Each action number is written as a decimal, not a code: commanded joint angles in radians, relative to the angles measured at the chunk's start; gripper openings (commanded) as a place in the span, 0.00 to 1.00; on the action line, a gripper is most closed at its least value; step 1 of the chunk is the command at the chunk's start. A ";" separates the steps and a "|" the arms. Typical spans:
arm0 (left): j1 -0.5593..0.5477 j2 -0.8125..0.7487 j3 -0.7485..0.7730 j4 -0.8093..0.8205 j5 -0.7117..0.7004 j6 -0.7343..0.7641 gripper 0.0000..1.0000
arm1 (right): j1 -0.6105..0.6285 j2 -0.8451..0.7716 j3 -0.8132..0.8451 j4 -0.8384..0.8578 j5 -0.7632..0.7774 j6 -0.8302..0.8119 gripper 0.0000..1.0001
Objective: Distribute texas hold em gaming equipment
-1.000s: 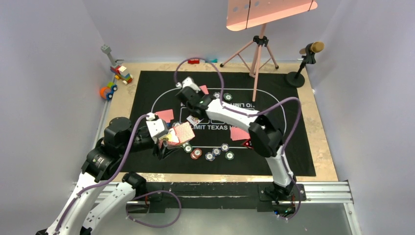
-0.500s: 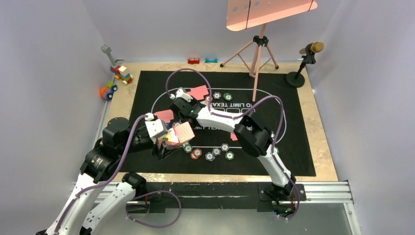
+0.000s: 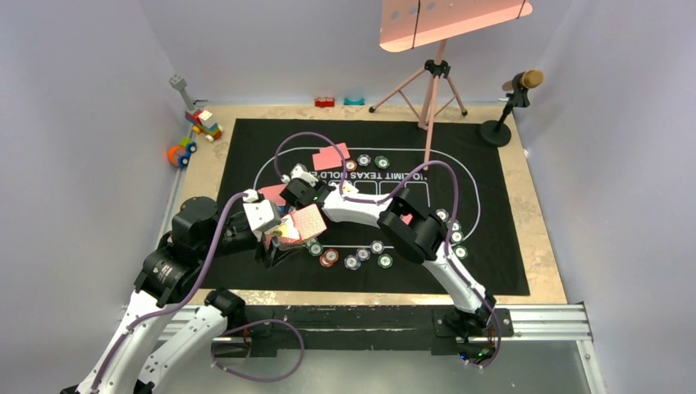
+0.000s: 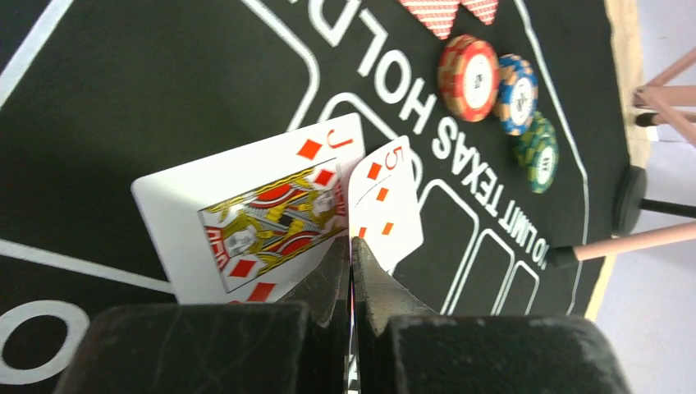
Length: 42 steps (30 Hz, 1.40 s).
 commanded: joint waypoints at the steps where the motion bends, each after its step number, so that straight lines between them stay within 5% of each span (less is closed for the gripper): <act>1: 0.008 -0.008 0.038 0.033 0.022 -0.015 0.03 | 0.005 -0.022 0.000 -0.006 -0.104 0.074 0.01; 12: 0.009 -0.005 0.034 0.034 0.025 -0.012 0.04 | 0.005 -0.046 -0.037 0.024 -0.290 0.107 0.25; 23: 0.008 -0.007 0.032 0.026 0.029 -0.007 0.04 | 0.001 -0.080 -0.104 0.018 -0.391 0.111 0.34; 30: 0.008 -0.008 0.034 0.023 0.035 -0.009 0.05 | -0.028 -0.126 -0.163 0.023 -0.461 0.134 0.70; 42: 0.010 -0.007 0.031 0.018 0.031 -0.010 0.05 | -0.075 -0.255 -0.211 0.042 -0.614 0.181 0.72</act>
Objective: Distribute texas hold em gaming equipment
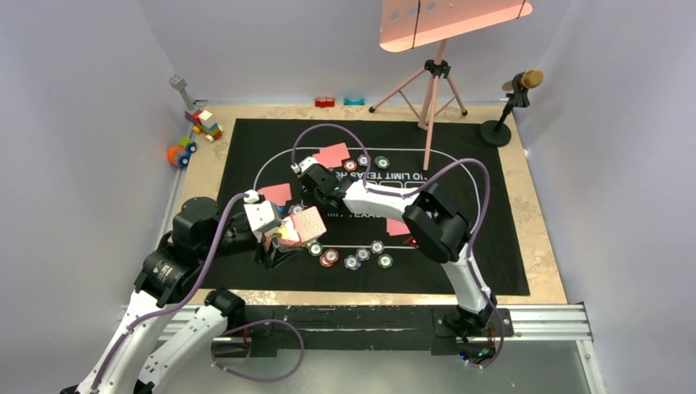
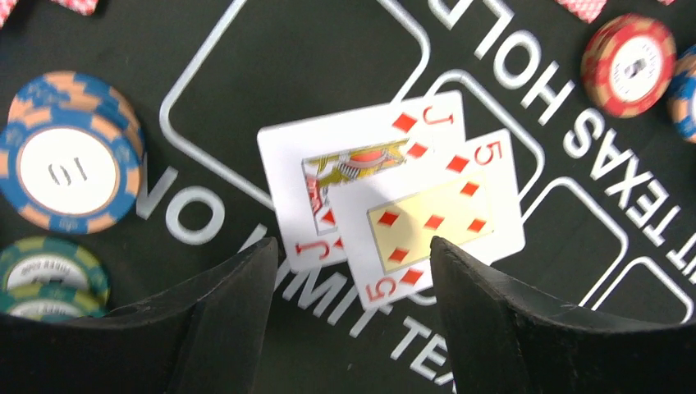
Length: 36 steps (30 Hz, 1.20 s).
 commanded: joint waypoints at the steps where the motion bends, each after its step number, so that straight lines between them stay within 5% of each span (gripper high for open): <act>1: 0.011 -0.007 0.031 0.037 0.023 -0.011 0.05 | -0.024 -0.106 -0.020 -0.075 -0.160 0.059 0.72; 6: 0.011 -0.010 0.032 0.026 0.025 -0.007 0.04 | -0.135 -0.274 0.085 -0.161 -0.378 0.178 0.73; 10: 0.011 -0.013 0.041 0.017 0.029 0.002 0.03 | -0.182 -0.426 0.067 -0.143 -0.536 0.246 0.85; 20: 0.010 -0.012 0.019 0.055 0.009 -0.040 0.03 | -0.223 -0.725 -0.267 0.198 -1.137 0.509 0.92; 26: 0.011 0.000 0.018 0.075 -0.004 -0.044 0.01 | -0.218 -0.831 -0.408 0.380 -1.199 0.652 0.94; 36: 0.011 0.022 0.020 0.096 -0.027 -0.032 0.00 | -0.119 -0.786 -0.379 0.343 -1.161 0.669 0.97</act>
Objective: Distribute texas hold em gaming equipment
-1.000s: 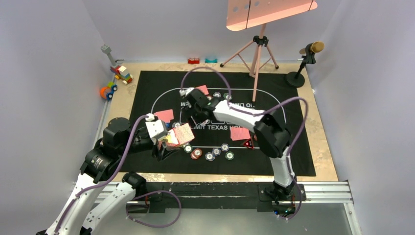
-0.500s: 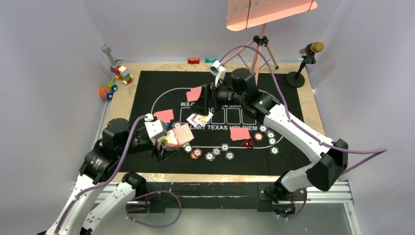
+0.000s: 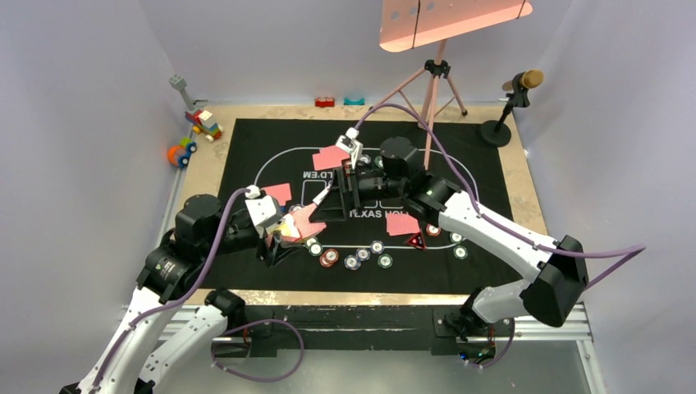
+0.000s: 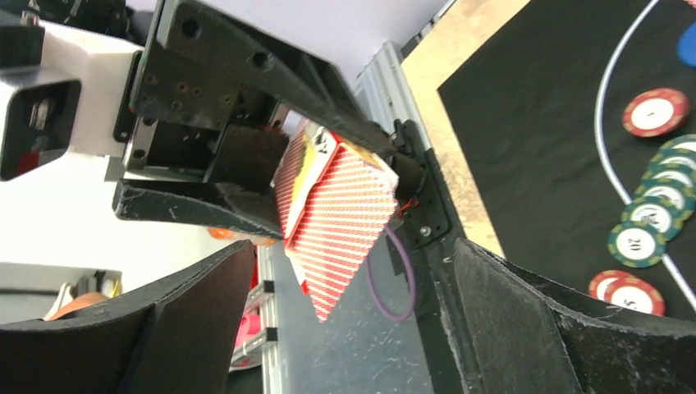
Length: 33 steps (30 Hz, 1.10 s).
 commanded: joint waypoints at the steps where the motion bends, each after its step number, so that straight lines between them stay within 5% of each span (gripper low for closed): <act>1: 0.005 0.006 0.021 0.086 -0.009 -0.003 0.00 | 0.032 0.014 0.032 0.052 -0.026 0.039 0.97; 12: 0.005 0.007 0.023 0.092 -0.001 0.001 0.00 | 0.050 0.078 0.014 0.146 -0.025 0.135 0.97; 20: 0.005 -0.004 0.021 0.085 -0.002 0.005 0.00 | 0.049 0.106 0.019 0.127 -0.046 0.169 0.56; 33: 0.005 -0.011 0.030 0.077 0.001 -0.001 0.00 | 0.021 0.078 0.022 0.013 -0.053 0.116 0.44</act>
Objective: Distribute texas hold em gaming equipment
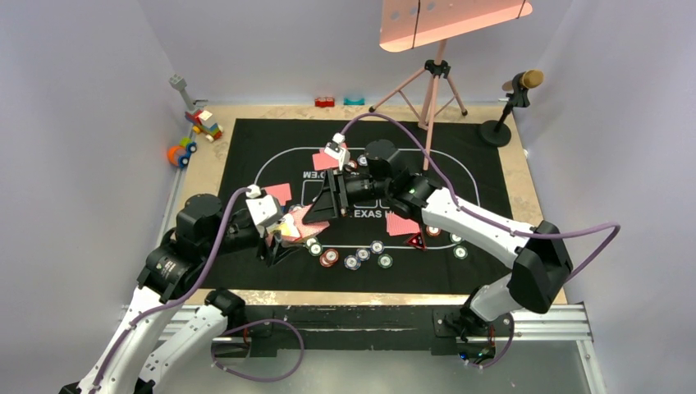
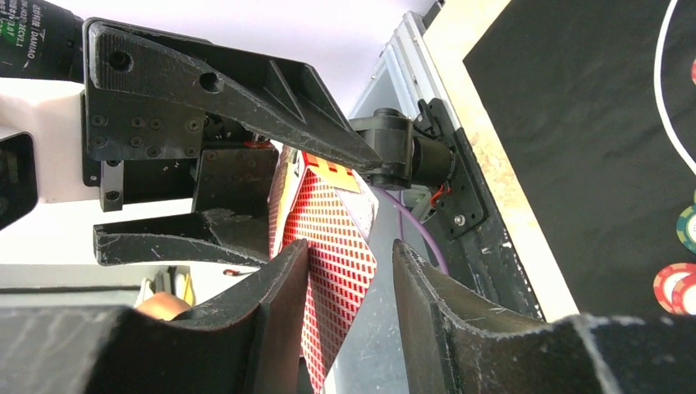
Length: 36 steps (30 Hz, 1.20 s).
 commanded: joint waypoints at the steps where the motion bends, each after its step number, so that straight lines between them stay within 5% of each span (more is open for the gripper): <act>1: 0.005 -0.017 0.031 0.073 0.016 -0.003 0.00 | -0.021 -0.040 0.013 -0.075 -0.010 -0.045 0.43; 9: 0.008 -0.021 0.029 0.074 0.023 -0.014 0.00 | -0.053 -0.075 0.003 -0.086 -0.014 -0.053 0.40; 19: 0.010 -0.027 0.023 0.072 0.019 -0.014 0.00 | -0.097 -0.114 0.020 -0.135 -0.018 -0.076 0.12; 36: 0.012 -0.030 0.029 0.061 0.026 -0.019 0.00 | -0.259 -0.075 0.151 -0.353 0.043 -0.244 0.01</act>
